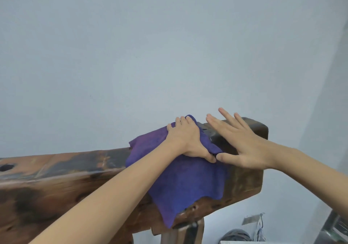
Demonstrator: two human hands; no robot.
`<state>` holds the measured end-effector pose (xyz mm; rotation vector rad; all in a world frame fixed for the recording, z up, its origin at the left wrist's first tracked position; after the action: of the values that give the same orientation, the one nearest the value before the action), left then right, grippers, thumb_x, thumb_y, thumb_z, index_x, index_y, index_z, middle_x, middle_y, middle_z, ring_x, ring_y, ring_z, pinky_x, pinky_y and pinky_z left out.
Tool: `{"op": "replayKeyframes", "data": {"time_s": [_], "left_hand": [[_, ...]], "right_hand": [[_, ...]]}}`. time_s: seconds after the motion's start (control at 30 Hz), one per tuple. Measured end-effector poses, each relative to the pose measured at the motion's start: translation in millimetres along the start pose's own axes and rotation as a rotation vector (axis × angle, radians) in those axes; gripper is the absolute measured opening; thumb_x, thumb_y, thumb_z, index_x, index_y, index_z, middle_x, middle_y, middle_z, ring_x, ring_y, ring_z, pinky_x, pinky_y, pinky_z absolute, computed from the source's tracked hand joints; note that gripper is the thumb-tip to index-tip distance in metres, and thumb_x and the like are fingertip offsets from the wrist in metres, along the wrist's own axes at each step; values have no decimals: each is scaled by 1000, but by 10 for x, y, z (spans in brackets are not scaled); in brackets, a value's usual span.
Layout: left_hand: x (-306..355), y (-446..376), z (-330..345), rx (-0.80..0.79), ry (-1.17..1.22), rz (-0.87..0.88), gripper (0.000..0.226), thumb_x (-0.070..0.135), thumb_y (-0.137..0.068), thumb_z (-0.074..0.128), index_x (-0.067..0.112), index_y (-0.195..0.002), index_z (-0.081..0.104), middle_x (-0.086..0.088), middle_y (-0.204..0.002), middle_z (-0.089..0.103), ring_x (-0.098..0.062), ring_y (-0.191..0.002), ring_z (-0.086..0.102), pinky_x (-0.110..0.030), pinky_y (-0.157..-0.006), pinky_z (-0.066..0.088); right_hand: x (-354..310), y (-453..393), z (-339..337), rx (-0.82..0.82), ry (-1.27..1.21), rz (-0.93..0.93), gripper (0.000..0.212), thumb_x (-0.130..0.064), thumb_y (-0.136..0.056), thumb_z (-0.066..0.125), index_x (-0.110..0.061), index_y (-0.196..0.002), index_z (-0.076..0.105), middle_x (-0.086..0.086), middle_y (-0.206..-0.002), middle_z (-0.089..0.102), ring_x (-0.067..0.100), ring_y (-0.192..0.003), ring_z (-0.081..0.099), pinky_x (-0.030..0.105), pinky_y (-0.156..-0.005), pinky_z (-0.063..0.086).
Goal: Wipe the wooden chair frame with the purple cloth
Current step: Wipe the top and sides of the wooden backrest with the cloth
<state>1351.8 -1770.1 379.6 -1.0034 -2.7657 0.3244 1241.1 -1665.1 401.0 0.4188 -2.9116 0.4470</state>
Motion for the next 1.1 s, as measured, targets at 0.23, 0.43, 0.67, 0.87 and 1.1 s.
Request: {"op": "replayKeyframes", "data": {"time_s": [0.23, 0.43, 0.67, 0.87, 1.1], "left_hand": [[540, -342, 36, 20, -28, 44, 107, 88, -41, 71, 11, -113, 50, -11, -115, 52, -30, -112, 45, -39, -92, 36], [963, -620, 73, -12, 7, 75, 113, 82, -43, 77, 12, -126, 45, -13, -116, 53, -31, -111, 48, -38, -86, 38], [1666, -1050, 137, -32, -22, 207, 113, 67, -54, 80, 13, -143, 36, -5, -127, 49, -30, -121, 43, -42, -105, 38], [2031, -1354, 217, -58, 10, 209, 45, 48, -66, 78, 22, -90, 51, -3, -99, 51, -24, -92, 49, -35, -74, 37], [2319, -1410, 223, -87, -56, 325, 32, 38, -70, 75, 25, -98, 66, 7, -96, 69, -18, -88, 66, -31, -66, 44]], "right_hand": [[785, 633, -98, 95, -155, 236, 78, -71, -99, 25, -33, -164, 2, -23, -170, -4, -7, -150, -24, 32, -126, -8], [1072, 625, 197, 47, -228, 254, 85, -50, -102, 49, -21, -165, -1, -8, -173, -3, 3, -156, -10, 19, -122, -2], [1303, 588, 438, 114, -252, 257, 111, -54, -91, 61, -14, -162, -16, -4, -170, -19, 8, -155, -22, 29, -126, -5], [1606, 701, 624, 254, -595, 411, 122, -57, -85, 72, -23, -162, -16, -9, -172, -11, 9, -157, -6, 33, -126, 10], [1575, 815, 777, 577, -929, 580, 113, -44, -84, 80, -30, -163, 1, -7, -164, 29, 14, -151, 27, 45, -122, 32]]}}
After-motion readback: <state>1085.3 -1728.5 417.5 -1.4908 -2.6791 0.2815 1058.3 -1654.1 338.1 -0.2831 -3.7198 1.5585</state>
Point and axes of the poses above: each hand's wrist, its own y-axis away from the middle knuckle, its own z-axis out of the palm, x = y × z, the point moved 6 cm from there along -y, towards the middle knuckle
